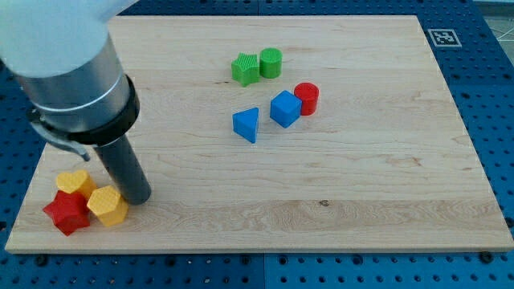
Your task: Point at the red circle
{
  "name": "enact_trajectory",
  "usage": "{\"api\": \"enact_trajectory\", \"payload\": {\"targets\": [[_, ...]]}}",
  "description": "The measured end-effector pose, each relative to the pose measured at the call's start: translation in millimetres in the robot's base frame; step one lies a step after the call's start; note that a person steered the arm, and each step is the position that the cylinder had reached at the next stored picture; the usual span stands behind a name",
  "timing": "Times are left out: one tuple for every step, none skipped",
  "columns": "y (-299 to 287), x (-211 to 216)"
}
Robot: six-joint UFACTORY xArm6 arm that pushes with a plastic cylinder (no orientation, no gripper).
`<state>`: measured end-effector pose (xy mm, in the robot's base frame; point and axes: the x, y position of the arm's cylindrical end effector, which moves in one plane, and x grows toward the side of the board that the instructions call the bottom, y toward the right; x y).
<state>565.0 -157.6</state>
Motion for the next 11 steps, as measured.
{"api": "enact_trajectory", "payload": {"targets": [[0,4],[5,3],[47,-23],[128,-28],[205,-53],[254,-93],[260,-113],[260,-113],[262,-122],[266,-157],[264,-174]]}}
